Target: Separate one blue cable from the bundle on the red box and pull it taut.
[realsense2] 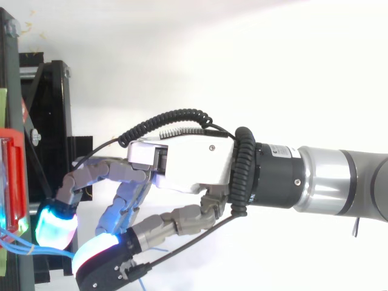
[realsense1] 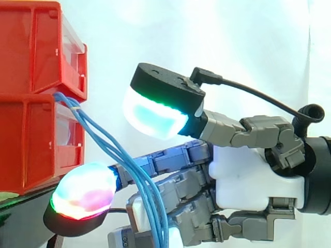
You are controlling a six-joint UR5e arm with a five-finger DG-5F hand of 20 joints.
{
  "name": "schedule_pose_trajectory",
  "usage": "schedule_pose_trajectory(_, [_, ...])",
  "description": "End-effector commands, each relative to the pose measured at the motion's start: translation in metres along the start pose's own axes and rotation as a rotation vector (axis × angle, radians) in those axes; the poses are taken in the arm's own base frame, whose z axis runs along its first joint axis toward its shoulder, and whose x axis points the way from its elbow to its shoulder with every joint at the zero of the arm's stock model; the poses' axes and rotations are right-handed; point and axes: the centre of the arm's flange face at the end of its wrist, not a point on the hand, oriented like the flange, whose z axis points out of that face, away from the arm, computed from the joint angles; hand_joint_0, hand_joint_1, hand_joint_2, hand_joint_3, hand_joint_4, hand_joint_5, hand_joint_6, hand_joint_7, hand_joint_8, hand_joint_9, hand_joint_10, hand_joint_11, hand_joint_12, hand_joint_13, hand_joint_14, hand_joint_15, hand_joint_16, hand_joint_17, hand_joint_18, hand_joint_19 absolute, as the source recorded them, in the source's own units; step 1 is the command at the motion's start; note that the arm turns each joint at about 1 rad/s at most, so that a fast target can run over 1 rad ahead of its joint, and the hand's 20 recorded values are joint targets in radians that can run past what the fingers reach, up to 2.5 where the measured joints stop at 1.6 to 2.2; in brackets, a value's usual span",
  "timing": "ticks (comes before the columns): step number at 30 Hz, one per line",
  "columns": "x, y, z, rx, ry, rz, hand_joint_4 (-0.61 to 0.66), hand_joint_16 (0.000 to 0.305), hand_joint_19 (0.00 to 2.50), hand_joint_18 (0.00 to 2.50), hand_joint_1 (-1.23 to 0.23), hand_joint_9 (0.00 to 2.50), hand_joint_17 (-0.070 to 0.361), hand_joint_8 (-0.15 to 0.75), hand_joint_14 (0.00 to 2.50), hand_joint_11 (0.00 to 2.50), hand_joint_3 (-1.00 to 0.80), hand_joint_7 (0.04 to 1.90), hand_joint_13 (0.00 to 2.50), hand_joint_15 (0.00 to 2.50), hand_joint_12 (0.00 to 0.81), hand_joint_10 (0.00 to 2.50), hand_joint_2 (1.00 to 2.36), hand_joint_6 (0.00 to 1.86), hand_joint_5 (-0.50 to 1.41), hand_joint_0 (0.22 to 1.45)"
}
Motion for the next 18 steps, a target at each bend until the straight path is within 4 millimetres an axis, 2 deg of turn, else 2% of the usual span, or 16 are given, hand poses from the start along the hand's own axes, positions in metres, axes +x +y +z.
schedule_pose_trajectory(1, [0.001,0.003,0.001,-0.004,0.003,0.003,0.25,0.034,0.02,0.01,-0.63,1.19,0.076,0.223,0.02,0.56,-0.5,0.89,1.27,0.53,0.3,0.02,1.0,0.5,-0.12,0.54])
schedule_pose_trajectory(5, [0.001,0.005,0.001,-0.004,0.006,0.003,0.25,0.034,0.02,0.01,-0.64,1.2,0.076,0.222,0.02,0.58,-0.5,0.91,1.27,0.54,0.299,0.02,1.0,0.5,-0.11,0.55])
schedule_pose_trajectory(12, [0.001,0.025,0.008,-0.029,0.001,0.011,0.25,0.033,0.03,0.01,-0.65,1.21,0.075,0.219,0.02,0.59,-0.5,0.93,1.27,0.54,0.293,0.02,1.0,0.5,-0.11,0.56])
schedule_pose_trajectory(18, [-0.009,0.033,0.008,0.015,0.002,-0.003,0.25,0.033,0.03,0.01,-0.66,1.21,0.074,0.217,0.02,0.6,-0.48,0.97,1.25,0.55,0.295,0.02,1.0,0.5,-0.1,0.58])
